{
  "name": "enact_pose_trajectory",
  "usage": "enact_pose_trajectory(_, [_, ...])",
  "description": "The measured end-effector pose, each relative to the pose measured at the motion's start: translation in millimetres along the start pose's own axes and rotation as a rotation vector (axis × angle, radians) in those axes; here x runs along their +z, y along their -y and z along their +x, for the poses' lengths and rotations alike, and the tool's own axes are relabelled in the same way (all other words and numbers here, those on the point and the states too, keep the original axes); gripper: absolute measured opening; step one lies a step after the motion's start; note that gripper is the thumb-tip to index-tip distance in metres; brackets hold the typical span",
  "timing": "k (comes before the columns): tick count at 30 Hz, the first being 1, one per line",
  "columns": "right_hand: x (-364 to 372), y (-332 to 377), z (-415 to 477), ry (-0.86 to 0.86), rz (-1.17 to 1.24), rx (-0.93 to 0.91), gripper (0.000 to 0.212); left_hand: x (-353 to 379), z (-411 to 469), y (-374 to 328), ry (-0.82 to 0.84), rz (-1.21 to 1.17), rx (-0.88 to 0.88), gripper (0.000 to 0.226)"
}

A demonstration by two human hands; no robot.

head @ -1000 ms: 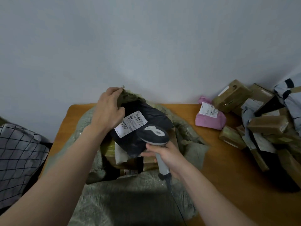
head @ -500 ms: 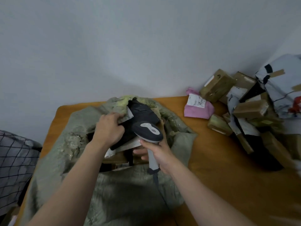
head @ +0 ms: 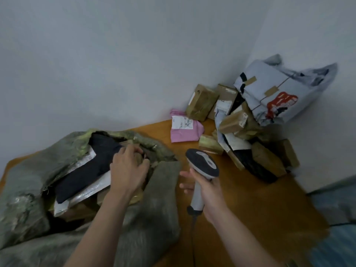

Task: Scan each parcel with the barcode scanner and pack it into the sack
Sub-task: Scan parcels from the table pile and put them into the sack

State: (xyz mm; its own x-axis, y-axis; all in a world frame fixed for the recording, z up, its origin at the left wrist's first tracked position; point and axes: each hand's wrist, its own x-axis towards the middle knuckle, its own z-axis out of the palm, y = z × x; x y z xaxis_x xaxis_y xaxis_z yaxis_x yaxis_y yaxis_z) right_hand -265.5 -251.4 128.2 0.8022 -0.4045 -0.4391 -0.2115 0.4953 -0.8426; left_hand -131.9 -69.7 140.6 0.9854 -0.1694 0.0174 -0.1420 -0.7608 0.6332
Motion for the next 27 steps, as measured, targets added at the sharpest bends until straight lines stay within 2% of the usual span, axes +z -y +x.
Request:
enact_pose_trajectory(3, [-45, 18, 5, -0.048, 0.006, -0.008, 0.026, 42, -8, -30, 0.121, 0.056, 0.014, 0.038])
enact_pose_trajectory(7, [-96, 27, 13, -0.079, 0.009, 0.051, 0.024, 89, -24, -57, 0.244, 0.146, -0.059, 0.056])
enact_pose_trajectory(13, [-130, 25, 29, 0.024, -0.035, 0.16, 0.028, 120, -39, -51, 0.402, 0.5, -0.221, 0.086])
enact_pose_trajectory(15, [-125, 24, 39, 0.091, -0.054, 0.215, 0.031, 115, -45, -40, 0.383, 0.567, -0.305, 0.093])
enact_pose_trajectory(17, [-118, 24, 48, 0.15, -0.085, 0.258, 0.034, 110, -49, -29, 0.334, 0.659, -0.344, 0.081])
enact_pose_trajectory(20, [-106, 16, 64, 0.218, -0.224, 0.281, 0.03, 99, -53, -16, 0.273, 0.651, -0.387, 0.031])
enact_pose_trajectory(24, [-100, -6, 84, 0.195, -0.299, 0.32, 0.029, 94, -63, -12, 0.195, 0.71, -0.249, 0.021])
enact_pose_trajectory(27, [-87, -16, 95, 0.225, -0.235, 0.335, 0.037, 88, -68, -19, 0.178, 0.491, -0.179, 0.009])
